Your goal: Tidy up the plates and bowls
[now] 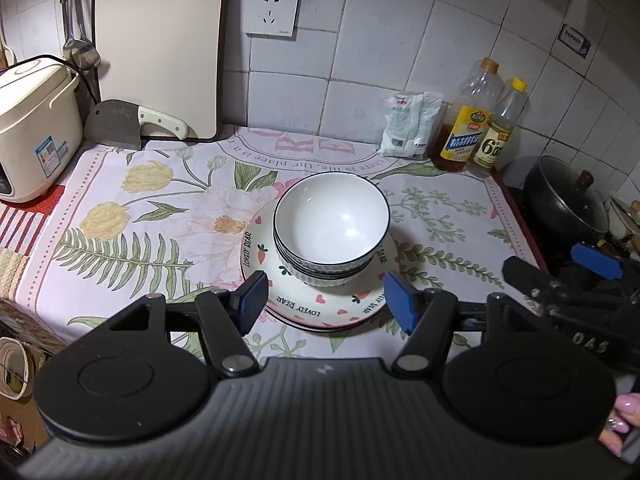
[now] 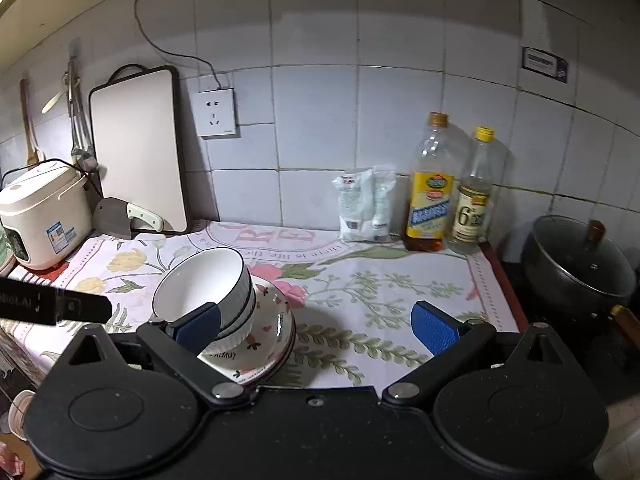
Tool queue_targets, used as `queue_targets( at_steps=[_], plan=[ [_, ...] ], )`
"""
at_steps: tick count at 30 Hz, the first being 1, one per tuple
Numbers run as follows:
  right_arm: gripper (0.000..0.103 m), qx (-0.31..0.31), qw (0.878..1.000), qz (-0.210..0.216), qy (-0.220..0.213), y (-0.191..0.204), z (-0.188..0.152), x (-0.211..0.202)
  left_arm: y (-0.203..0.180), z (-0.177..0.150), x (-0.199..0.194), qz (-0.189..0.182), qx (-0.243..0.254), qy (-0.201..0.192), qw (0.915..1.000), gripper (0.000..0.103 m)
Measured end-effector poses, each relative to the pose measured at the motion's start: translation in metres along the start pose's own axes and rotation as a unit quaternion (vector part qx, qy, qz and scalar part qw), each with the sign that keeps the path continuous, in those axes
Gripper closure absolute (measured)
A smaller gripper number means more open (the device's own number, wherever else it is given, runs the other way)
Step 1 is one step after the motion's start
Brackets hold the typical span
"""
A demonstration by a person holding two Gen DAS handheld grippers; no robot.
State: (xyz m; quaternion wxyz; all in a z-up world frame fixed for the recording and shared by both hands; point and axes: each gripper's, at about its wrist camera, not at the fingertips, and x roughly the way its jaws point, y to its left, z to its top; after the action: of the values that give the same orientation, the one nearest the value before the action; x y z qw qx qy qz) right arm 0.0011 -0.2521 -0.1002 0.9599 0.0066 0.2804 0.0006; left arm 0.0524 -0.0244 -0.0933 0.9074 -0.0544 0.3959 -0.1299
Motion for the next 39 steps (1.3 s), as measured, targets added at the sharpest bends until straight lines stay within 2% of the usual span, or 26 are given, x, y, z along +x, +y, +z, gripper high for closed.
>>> queue_targets(
  at_steps=[5,11,13,19,27,39],
  plan=[
    [0.0,0.013,0.999,-0.019,0.039,-0.003,0.015,-0.028,-0.007,-0.001,-0.025,0.0,0.006,-0.004,1.0,0.034],
    [0.0,0.023,0.998,-0.04,0.048,-0.01,0.024,-0.057,-0.017,-0.003,-0.051,-0.005,0.011,-0.004,0.9999,0.031],
    [0.0,0.031,0.997,-0.045,0.057,-0.012,0.025,-0.062,-0.018,-0.004,-0.054,-0.004,0.011,0.0,0.9999,0.022],
    [0.0,0.038,0.994,-0.051,0.093,-0.012,0.024,-0.06,-0.018,-0.006,-0.057,0.019,0.016,0.004,0.9997,0.011],
    [0.0,0.035,0.993,-0.04,0.103,-0.007,0.02,-0.066,-0.021,-0.011,-0.053,0.024,0.026,0.022,0.9991,0.011],
    [0.0,-0.005,0.994,-0.068,0.091,0.003,0.014,-0.065,-0.019,-0.015,-0.048,0.028,0.026,0.008,0.9992,0.011]
  ],
)
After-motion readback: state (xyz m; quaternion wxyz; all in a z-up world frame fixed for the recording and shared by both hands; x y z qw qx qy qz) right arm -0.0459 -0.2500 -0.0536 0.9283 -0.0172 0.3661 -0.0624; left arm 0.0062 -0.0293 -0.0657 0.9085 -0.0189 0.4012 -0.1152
